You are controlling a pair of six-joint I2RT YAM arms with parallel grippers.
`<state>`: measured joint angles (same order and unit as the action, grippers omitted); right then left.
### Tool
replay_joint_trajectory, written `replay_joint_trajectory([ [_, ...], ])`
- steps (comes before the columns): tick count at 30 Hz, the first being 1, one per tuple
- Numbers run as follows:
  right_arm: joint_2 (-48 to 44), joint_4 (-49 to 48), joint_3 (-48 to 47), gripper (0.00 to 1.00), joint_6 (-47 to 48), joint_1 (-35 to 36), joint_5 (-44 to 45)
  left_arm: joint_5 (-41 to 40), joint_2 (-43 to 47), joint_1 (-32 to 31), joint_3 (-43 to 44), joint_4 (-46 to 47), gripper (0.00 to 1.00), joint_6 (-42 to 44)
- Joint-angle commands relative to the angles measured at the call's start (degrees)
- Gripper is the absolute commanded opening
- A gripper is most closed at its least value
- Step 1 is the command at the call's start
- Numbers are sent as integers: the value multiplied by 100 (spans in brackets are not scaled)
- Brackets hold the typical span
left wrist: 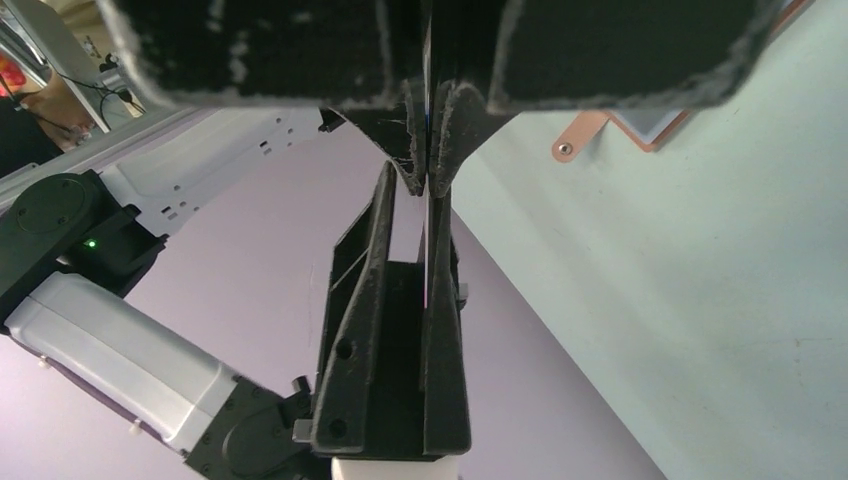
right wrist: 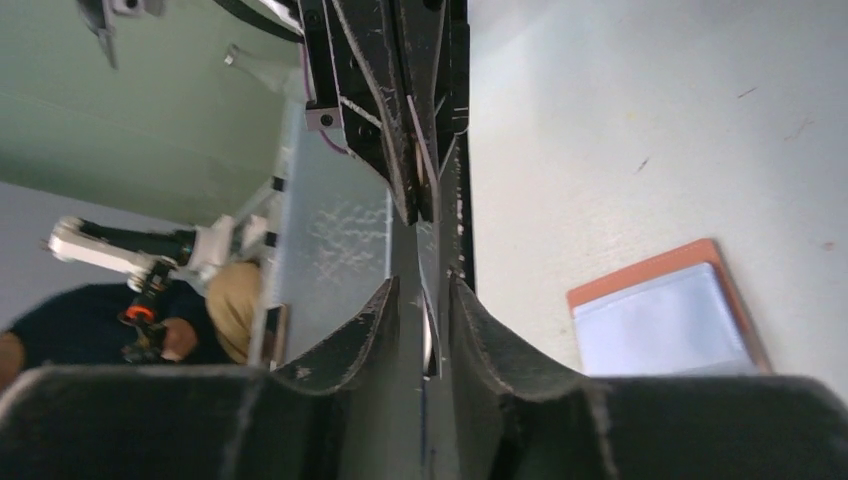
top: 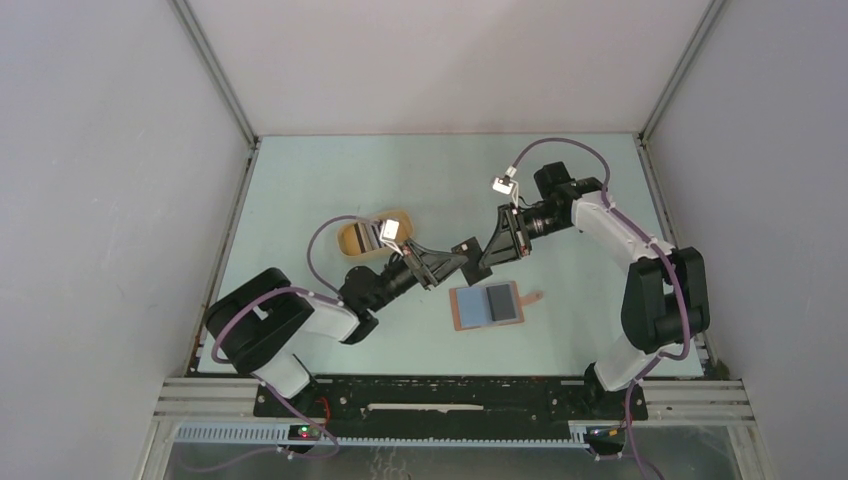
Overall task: Put the credit cards into the card holder
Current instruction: Insert the credit card into the card holder.
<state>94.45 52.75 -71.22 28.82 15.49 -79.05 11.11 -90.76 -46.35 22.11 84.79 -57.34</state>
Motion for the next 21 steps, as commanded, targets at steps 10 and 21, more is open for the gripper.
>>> replay_joint_trajectory([
  [10,-861,266,74,41,1054,-282,2924,1146,-375,441,-570,194,0,-391],
  [21,121,207,387,13,857,117,3967,546,-1504,136,-157,195,0,-840],
])
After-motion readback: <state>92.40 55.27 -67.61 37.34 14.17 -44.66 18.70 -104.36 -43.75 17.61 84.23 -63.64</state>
